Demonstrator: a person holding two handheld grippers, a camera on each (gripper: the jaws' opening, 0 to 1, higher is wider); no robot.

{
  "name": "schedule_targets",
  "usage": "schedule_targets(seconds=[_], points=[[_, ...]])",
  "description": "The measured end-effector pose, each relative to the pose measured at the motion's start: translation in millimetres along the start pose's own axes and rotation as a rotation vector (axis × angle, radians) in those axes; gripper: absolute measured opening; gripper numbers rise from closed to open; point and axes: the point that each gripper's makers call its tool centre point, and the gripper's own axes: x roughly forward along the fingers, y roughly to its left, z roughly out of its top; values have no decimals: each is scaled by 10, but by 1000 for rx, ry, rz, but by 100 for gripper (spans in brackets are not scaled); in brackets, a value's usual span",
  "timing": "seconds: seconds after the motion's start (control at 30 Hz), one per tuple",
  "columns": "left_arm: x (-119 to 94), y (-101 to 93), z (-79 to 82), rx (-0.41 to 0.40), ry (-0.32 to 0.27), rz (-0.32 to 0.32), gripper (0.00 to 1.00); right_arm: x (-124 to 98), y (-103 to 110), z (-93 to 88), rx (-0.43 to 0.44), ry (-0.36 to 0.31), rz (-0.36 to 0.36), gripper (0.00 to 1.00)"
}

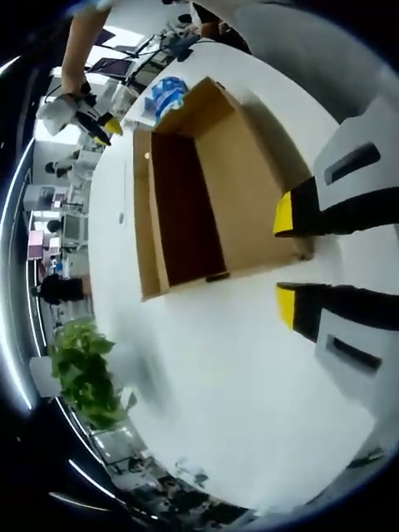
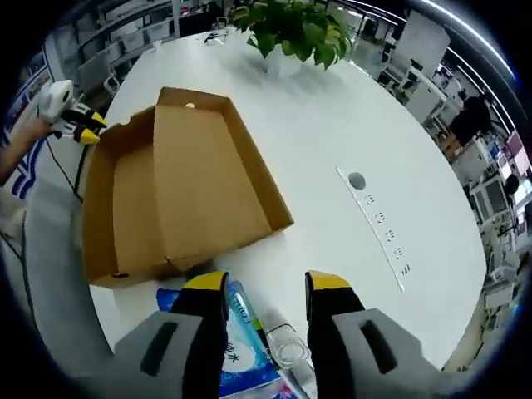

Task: Operate the shoe box by opening the lid, removing the specified soft item, and placing it in the target area until the item is outside and the box remains undamaged.

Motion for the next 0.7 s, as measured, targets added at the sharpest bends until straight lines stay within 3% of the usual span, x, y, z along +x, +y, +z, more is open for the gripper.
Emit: schedule_targets(seconds=[0.23, 0.43, 0.7], points=[[47, -2, -16, -86, -3, 6, 3, 194, -72, -8, 156, 9, -41, 29], [66, 6, -28, -137, -6, 8, 2, 386, -63, 81, 332, -46, -21, 28], [63, 12, -28, -152, -13, 32, 1, 659, -79, 92, 396, -40, -36, 24]])
